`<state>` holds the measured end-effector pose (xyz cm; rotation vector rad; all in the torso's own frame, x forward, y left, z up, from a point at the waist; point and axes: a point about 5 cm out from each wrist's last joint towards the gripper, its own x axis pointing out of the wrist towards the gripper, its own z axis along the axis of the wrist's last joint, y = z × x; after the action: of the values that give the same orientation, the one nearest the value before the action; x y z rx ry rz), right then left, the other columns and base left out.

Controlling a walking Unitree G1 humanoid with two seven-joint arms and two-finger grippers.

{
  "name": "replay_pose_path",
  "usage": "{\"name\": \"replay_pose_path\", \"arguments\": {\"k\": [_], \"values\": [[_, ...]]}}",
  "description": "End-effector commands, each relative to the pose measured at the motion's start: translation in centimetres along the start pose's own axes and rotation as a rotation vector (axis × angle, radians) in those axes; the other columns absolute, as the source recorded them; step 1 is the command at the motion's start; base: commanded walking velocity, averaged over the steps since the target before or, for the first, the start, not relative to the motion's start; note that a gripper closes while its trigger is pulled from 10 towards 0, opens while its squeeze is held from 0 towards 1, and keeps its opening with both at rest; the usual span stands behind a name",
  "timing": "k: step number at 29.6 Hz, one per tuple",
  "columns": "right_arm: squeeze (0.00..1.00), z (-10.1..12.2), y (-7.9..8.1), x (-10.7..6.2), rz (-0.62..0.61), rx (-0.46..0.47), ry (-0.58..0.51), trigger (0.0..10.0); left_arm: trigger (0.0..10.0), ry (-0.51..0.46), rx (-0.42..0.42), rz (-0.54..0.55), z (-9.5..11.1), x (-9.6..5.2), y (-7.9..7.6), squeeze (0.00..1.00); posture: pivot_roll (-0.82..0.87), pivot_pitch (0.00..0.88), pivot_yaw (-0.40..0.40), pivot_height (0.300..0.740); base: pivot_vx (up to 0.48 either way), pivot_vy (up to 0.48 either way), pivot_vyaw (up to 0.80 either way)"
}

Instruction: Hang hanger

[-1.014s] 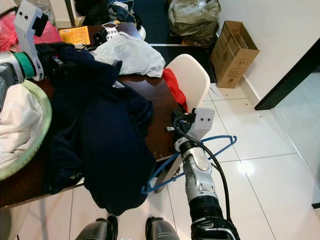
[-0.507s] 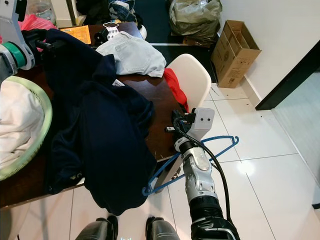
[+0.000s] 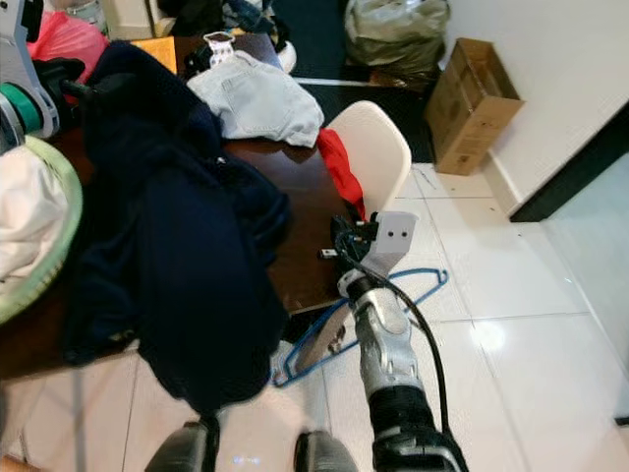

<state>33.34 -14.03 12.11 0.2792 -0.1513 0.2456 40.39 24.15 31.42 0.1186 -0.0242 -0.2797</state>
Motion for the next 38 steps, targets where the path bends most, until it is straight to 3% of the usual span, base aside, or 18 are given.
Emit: {"name": "replay_pose_path", "arguments": {"k": [1, 7, 8, 13, 17, 19, 21, 23, 25, 27, 28, 30, 33, 37, 38], "values": [[0.0, -0.4, -0.5, -0.4, -0.021, 0.013, 0.013, 10.0, 10.0, 0.02, 0.002, -0.005, -0.4, 0.2, -0.2, 0.0, 0.04, 0.105, 0.013, 0.74, 0.0, 0.0, 0.0], [0.0, -0.3, -0.5, -0.4, -0.02, 0.012, 0.014, 10.0, 10.0, 0.023, 0.006, -0.002, -0.4, 0.2, -0.2, 0.0, 0.04, 0.104, 0.013, 0.74, 0.0, 0.0, 0.0], [0.0, -0.3, -0.5, -0.4, -0.018, 0.012, 0.014, 10.0, 10.0, 0.033, 0.085, -0.035, -0.7, 0.1, -0.5, 0.0, 0.04, 0.103, 0.01, 0.74, 0.0, 0.0, 0.0], [0.0, -0.3, -0.5, -0.4, -0.017, 0.013, 0.014, 10.0, 10.0, 0.059, 0.178, -0.1, -1.1, 0.0, -1.1, 0.0, 0.04, 0.103, 0.01, 0.74, 0.0, 0.0, 0.0], [0.0, -0.3, -0.5, -0.4, -0.017, 0.013, 0.015, 10.0, 10.0, 0.082, 0.185, -0.153, -1.4, 0.0, -1.5, 0.0, 0.05, 0.101, 0.01, 0.74, 0.0, 0.0, 0.0], [0.0, -0.4, -0.4, -0.4, -0.017, 0.013, 0.013, 10.0, 10.0, 0.064, 0.111, -0.323, -1.2, -0.4, -2.7, 0.0, 0.04, 0.096, 0.011, 0.74, 0.0, 0.0, 0.0], [0.0, -0.3, -0.4, -0.4, -0.017, 0.014, 0.013, 10.0, 10.0, 0.032, 0.087, -0.346, -0.8, -0.6, -3.0, 0.0, 0.05, 0.095, 0.011, 0.74, 0.0, 0.0, 0.0], [0.0, -0.3, -0.4, -0.4, -0.018, 0.014, 0.013, 10.0, 10.0, 0.004, 0.082, -0.333, -0.5, -0.6, -3.0, 0.0, 0.05, 0.094, 0.01, 0.74, 0.0, 0.0, 0.0], [0.0, -0.2, -0.4, -0.4, -0.017, 0.014, 0.006, 10.0, 10.0, -0.069, 0.182, -0.228, 0.2, -0.3, -2.8, 0.0, 0.05, 0.093, 0.011, 0.74, 0.0, 0.0, 0.0], [0.0, 0.0, -0.4, -0.3, -0.017, 0.012, -0.006, 10.0, 10.0, -0.1, 0.212, -0.189, 0.4, -0.2, -3.0, 0.0, 0.05, 0.092, 0.012, 0.74, 0.0, 0.0, 0.0], [0.0, 0.5, -0.4, -0.2, -0.022, 0.011, -0.028, 10.0, 10.0, -0.166, 0.257, -0.183, 1.0, -0.3, -3.9, 0.0, 0.05, 0.09, 0.014, 0.74, 0.0, 0.0, 0.0], [0.0, 1.3, -0.5, 0.0, -0.039, -0.002, -0.064, 10.0, 10.0, -0.271, 0.237, -0.242, 1.7, -0.8, -6.4, 0.0, 0.05, 0.087, 0.017, 0.74, 0.0, 0.0, 0.0], [0.0, 1.5, -0.7, 0.0, -0.053, -0.009, -0.071, 10.0, 10.0, -0.296, 0.228, -0.271, 1.8, -1.1, -7.5, 0.0, 0.05, 0.085, 0.016, 0.74, 0.0, 0.0, 0.0], [0.0, 1.2, -1.3, -0.2, -0.093, -0.022, -0.058, 10.0, 10.0, -0.261, 0.228, -0.307, -0.8, -1.5, -10.8, 0.0, 0.05, 0.082, 0.012, 0.74, 0.0, 0.0, 0.0], [0.0, 1.1, -1.3, -0.3, -0.093, -0.022, -0.056, 10.0, 10.0, -0.25, 0.195, -0.289, -1.9, -1.5, -11.4, 0.0, 0.04, 0.083, 0.017, 0.74, 0.0, 0.0, 0.0]]}}
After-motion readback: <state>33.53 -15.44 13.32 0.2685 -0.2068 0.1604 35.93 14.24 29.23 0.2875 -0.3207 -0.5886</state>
